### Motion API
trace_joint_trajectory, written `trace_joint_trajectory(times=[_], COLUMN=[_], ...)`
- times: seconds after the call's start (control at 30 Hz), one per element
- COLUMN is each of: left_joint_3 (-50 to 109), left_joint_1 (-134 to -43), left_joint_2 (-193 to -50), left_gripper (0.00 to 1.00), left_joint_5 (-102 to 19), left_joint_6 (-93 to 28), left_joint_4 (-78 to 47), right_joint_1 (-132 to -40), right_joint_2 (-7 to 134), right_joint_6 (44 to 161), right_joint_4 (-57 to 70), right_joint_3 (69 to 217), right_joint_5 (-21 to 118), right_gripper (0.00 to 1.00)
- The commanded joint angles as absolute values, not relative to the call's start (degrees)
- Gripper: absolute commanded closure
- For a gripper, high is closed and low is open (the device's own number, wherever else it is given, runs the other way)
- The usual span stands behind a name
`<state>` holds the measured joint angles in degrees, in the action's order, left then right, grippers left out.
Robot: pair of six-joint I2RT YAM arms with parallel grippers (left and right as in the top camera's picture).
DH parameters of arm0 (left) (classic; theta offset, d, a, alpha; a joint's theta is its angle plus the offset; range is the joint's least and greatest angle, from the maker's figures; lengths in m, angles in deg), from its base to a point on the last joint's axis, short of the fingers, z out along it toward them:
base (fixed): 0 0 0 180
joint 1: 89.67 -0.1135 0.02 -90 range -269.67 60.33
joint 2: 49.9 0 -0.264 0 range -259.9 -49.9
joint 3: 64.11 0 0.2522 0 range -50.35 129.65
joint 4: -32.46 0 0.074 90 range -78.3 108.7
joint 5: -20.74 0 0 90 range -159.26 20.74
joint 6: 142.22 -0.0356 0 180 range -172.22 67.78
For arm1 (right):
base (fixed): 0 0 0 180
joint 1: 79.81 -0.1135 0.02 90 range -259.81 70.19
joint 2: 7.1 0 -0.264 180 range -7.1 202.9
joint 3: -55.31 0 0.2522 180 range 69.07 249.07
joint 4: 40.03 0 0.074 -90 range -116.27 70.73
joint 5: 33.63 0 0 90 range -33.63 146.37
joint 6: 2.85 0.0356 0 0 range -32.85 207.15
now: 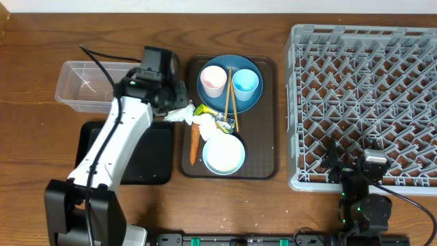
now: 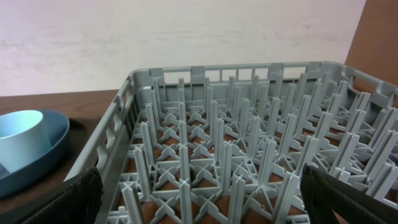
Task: Sort waste into correct bins and load items into the dishwasher rack
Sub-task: 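Reach the left gripper over the tray to the crumpled white tissue, then close the left gripper on the white tissue and lift it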
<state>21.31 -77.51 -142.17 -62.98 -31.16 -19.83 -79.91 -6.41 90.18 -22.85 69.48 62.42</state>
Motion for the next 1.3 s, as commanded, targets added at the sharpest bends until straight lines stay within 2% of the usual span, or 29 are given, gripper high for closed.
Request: trace_joint_trajectory(times=[0.0, 0.17, 0.53, 0.83, 0.97, 1.27], left_joint_3=[21.07, 21.0, 21.0, 21.0, 21.0, 21.0], left_joint_1=[-75.17, -70.88, -69.4, -69.4, -69.4, -68.83], left_joint_2=[-142.5, -143.15, -150.95, -156.48, -156.92, -157.05], left_gripper=[0.67, 0.66, 0.65, 0.6, 0.53, 0.52], left_joint_5=[-71.63, -80.66, -85.43, -85.43, -85.43, -85.36], left_joint_6=[-23.51, -15.25, 4.95, 5.54, 5.54, 5.54], left_joint_4=[-19.59, -20.02, -19.0, -14.95, -14.8, -15.43], right_joint_1=[-80.74, -80.74, -80.74, -80.74, -80.74, -80.74], right_joint_2=[-6.6, -6.6, -6.6, -6.6, -6.6, -6.6], right_joint_6=[90.96, 90.96, 90.96, 90.96, 90.96, 90.96], right_joint_4=[-22.67, -22.67, -22.67, -22.67, -22.67, -22.67], right_joint_3=[69.37, 69.37, 69.37, 69.37, 69.37, 69.37], right_joint_5=[62.81, 62.81, 62.81, 62.81, 62.81, 62.81], right_gripper=[0.01, 0.01, 0.01, 0.01, 0.01, 0.01])
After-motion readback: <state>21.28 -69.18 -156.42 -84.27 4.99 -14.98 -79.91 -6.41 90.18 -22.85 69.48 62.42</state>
